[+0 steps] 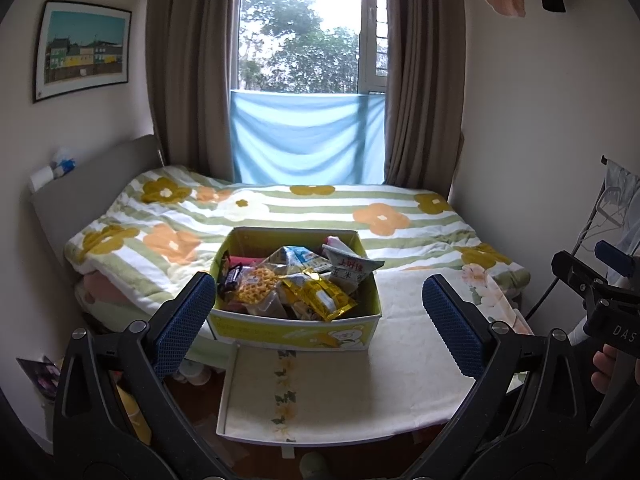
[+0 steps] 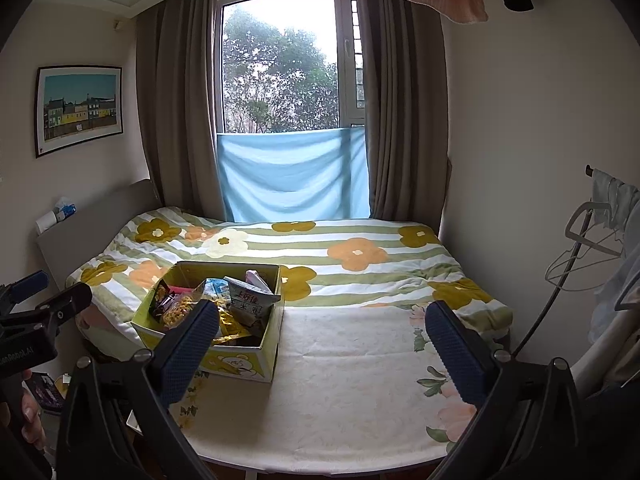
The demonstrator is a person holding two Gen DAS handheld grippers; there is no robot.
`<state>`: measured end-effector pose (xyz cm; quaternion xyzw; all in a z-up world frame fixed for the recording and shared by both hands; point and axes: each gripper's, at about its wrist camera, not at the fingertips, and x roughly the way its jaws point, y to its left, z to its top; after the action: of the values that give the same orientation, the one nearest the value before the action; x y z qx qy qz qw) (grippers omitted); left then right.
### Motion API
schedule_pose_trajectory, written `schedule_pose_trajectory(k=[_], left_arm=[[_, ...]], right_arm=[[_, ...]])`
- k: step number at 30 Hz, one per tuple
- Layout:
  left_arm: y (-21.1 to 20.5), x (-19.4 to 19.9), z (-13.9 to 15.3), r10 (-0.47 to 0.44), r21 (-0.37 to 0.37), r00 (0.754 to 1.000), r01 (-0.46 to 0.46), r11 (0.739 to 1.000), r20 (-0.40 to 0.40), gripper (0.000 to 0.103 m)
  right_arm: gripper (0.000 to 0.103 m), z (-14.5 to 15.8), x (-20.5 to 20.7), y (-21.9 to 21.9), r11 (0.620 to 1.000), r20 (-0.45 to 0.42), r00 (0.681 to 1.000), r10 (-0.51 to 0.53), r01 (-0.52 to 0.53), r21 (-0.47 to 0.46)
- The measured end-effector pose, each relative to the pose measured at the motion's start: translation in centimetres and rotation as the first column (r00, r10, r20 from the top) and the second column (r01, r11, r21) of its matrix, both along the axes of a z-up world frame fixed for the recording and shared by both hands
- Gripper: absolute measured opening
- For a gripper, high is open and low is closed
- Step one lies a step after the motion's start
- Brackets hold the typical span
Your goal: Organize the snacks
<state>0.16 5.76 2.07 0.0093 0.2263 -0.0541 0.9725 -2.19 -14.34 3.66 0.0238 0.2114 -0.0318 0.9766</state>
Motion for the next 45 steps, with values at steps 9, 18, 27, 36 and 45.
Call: schedule_pose_trajectory(k=[9,18,27,36,45], left_arm=[[-0.4,0.8,-0.2,-0.001,0.003,1.000,0.001,1.000,-0.007,0.103],[-0.9,1.3,-0.4,0.016,0.005,1.000,-0.015,1.000,-0.009,0.103],[-1.2,1.6,-0.6,0.022,0.009,1.000,-0.022,1.000,-0.015,0.103],[-1.6,1.5,-0.9,0.040,0.020,0.999,-0.040,0.999,-0.006,0.103],[-1.9,1.6,-1.2,0.074,0.020,0.997,-0.074,0.997,-0.005,0.103]], right_arm=[[0.102,-0.5,0.7,-0.1,1.000,-0.015,1.000,-0.006,0.006,0.002],[0.102,-0.7,1.1,-0.3,1.000,-0.023,1.000,-0.009,0.009,0.003],[0.102,-0.9,1.5,-0.7,1.000,-0.039,0.999,-0.019,0.019,-0.001],[0.102,-1.0,1.6,-1.1,0.999,-0.043,0.999,-0.031,0.031,-0.012],[0.102,-1.2,1.9,-1.0,1.000,-0.050,0.999,-0.015,0.015,-0.010]])
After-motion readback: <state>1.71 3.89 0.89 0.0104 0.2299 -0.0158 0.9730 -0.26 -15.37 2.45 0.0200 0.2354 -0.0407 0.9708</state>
